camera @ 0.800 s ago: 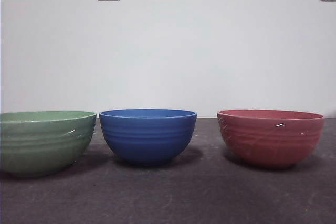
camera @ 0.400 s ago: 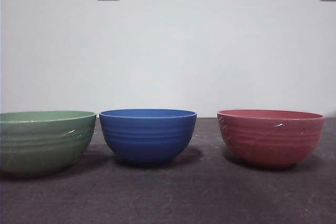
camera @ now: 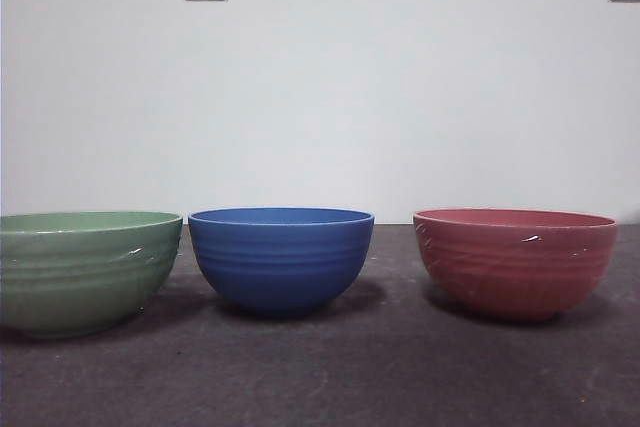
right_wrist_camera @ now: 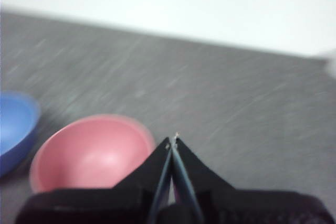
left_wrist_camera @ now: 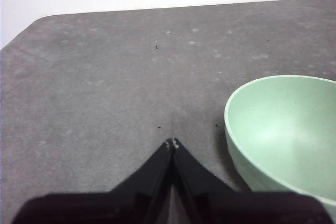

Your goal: Pick up the green bowl on the top,put the green bowl on the left,pick up the red bowl in the middle,put the red bowl on the right

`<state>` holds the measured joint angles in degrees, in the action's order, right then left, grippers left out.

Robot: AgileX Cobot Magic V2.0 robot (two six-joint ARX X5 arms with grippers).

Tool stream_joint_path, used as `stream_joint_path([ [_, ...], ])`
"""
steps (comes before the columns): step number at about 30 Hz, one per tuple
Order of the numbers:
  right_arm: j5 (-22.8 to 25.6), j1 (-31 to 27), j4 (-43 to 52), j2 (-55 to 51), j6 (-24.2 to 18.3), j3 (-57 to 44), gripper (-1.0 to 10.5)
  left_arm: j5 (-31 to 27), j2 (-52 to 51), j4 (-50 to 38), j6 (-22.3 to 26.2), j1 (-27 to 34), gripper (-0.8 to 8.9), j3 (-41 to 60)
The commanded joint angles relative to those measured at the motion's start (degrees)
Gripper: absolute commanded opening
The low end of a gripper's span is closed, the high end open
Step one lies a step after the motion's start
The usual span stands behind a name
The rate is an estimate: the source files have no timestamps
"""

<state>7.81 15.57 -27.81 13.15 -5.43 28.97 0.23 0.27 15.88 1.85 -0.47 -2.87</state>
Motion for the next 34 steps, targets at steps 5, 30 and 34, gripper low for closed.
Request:
stream_joint_path([
  [5,-12.61,-9.53,9.55,-7.89,-0.42,-15.61,0.0,0.09,-0.17,0.52,-0.57,0.20,-0.03,0.72],
  [30,-13.49,-11.76,17.97,-13.03,0.68,-28.55,0.0,0.09,-0.17,0.50,-0.57,0.20,-0.03,0.72],
  [34,-13.49,-11.76,17.94,-13.03,0.68,-28.55,0.0,0.09,-0.17,0.50,-0.57,0.20,-0.03,0.72],
])
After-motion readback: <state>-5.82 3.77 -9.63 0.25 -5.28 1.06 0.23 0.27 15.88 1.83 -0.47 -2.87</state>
